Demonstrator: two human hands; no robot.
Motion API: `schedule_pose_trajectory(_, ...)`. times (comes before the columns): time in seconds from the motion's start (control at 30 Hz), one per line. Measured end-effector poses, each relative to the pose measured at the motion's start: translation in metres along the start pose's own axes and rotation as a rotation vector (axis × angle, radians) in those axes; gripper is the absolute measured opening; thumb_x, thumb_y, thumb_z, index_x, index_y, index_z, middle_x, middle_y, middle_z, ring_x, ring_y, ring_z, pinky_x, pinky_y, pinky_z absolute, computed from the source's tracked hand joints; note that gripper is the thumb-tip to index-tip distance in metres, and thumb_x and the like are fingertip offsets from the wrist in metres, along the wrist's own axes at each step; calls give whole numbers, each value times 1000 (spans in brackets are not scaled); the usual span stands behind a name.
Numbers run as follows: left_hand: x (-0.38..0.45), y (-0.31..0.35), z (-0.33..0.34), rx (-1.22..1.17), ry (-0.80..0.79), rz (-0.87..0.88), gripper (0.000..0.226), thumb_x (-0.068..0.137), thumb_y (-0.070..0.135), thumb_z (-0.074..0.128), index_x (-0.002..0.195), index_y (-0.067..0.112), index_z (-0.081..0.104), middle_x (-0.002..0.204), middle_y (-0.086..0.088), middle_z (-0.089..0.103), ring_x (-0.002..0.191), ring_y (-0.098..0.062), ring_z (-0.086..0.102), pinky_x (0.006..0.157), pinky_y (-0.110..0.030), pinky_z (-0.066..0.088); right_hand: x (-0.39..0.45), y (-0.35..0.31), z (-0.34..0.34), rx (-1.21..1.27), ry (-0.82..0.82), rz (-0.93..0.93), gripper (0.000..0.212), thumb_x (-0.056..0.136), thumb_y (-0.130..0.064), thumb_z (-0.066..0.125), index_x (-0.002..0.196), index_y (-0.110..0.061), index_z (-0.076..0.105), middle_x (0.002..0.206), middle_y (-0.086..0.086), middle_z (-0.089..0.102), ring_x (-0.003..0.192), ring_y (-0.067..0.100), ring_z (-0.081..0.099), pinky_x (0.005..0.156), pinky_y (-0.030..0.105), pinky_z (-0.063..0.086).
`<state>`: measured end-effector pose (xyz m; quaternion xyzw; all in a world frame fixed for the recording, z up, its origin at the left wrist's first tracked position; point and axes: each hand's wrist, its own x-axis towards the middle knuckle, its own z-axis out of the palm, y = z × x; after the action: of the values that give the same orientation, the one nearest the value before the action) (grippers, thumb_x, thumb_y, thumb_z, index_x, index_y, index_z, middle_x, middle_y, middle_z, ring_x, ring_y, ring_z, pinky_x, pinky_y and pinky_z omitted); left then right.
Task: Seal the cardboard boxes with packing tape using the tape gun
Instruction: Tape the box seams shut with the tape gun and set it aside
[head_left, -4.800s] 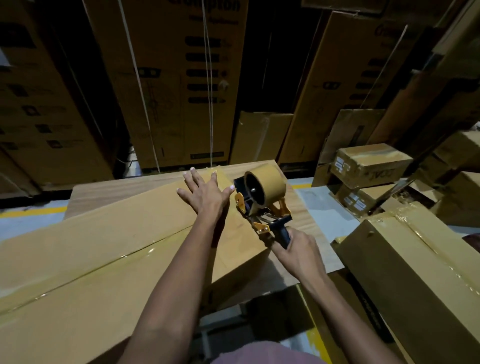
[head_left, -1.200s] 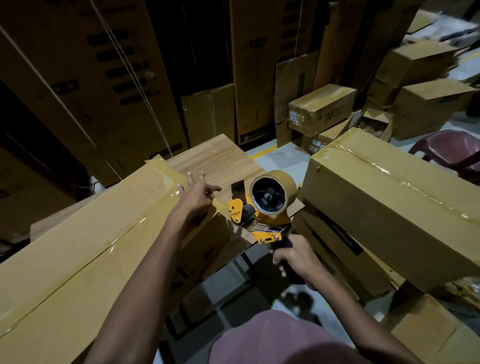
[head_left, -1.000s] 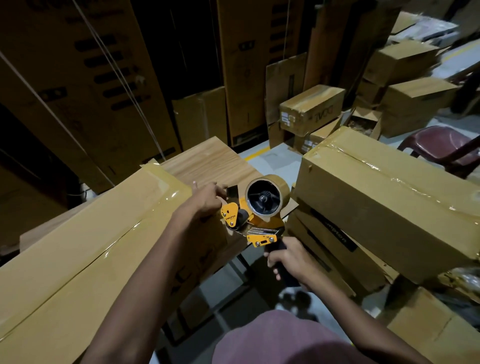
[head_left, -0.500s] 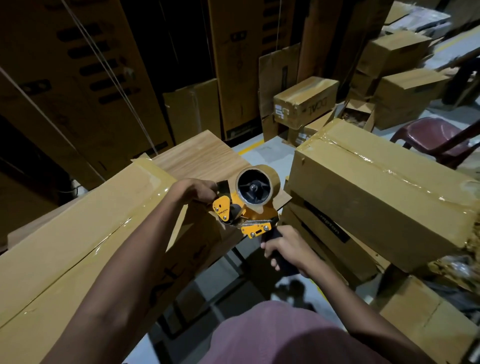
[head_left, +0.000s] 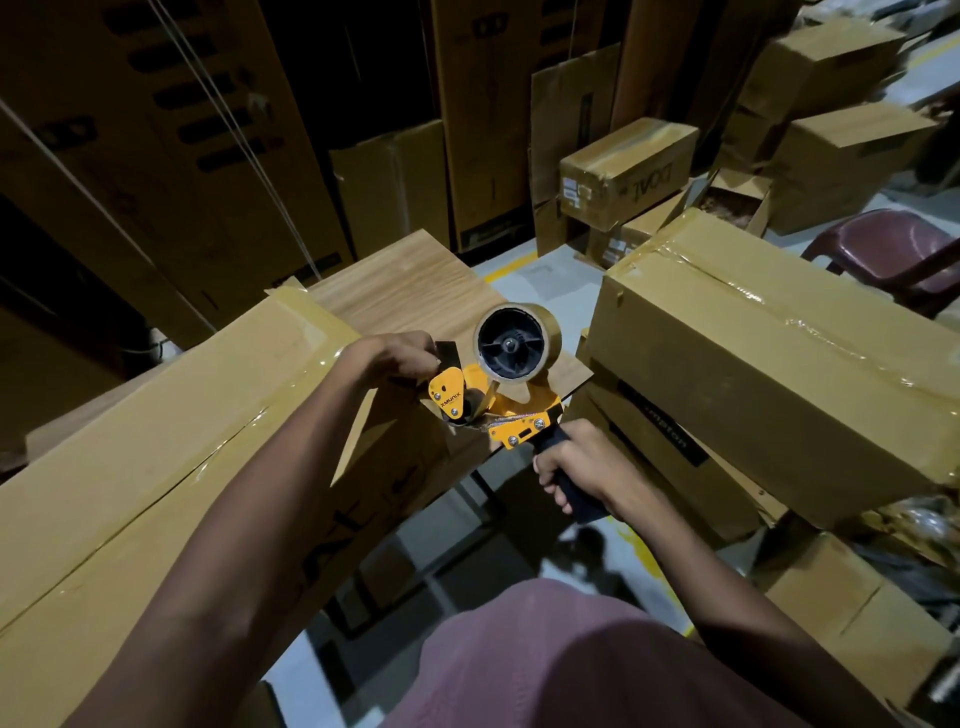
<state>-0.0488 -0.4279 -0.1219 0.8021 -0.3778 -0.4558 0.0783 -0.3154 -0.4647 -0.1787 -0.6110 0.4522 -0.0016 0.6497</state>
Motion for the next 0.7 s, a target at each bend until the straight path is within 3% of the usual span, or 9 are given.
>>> schedule_pose_trajectory(0.2,1,-3,0,22,19,23,8,93,8,62,85,7,60,75,-6,59,63,-15,56,49,-23,43,2,-3,-2,-71,37,-5,10,78,7,59,86,1,60,58,9,59,48,24,51,47,30,44)
schedule_pose_trajectory(0.3,-2,-2,1,42,35,40,16,93,3,58,78,8,56,70,-5,55,59,-14,51,40,-18,39,1,-4,-2,-84,49,-2,10,77,7,59,86,2,61,59,11,59,49,25,51,48,30,44)
schedule_pose_trajectory(0.6,2,-5,-2,86,40,58,13,94,-1,55,84,7,55,75,-7,55,63,-15,50,40,-17,39,-1,-9,3,-113,101,6,8,75,6,59,77,-2,59,55,10,58,49,24,50,48,30,44)
schedule_pose_trajectory(0.67,3,-7,-3,71,34,58,4,94,1,56,96,3,58,84,-9,59,69,-17,56,45,-20,43,-1,-10,3,-121,114,2,10,74,7,59,75,-3,58,54,9,58,50,26,51,49,31,45)
schedule_pose_trajectory(0.7,4,-9,-3,64,34,59,13,94,1,58,106,2,58,91,-10,62,74,-18,60,47,-21,46,-1,-10,3,-128,118,2,10,74,6,60,76,-3,58,54,9,59,51,26,52,50,33,45)
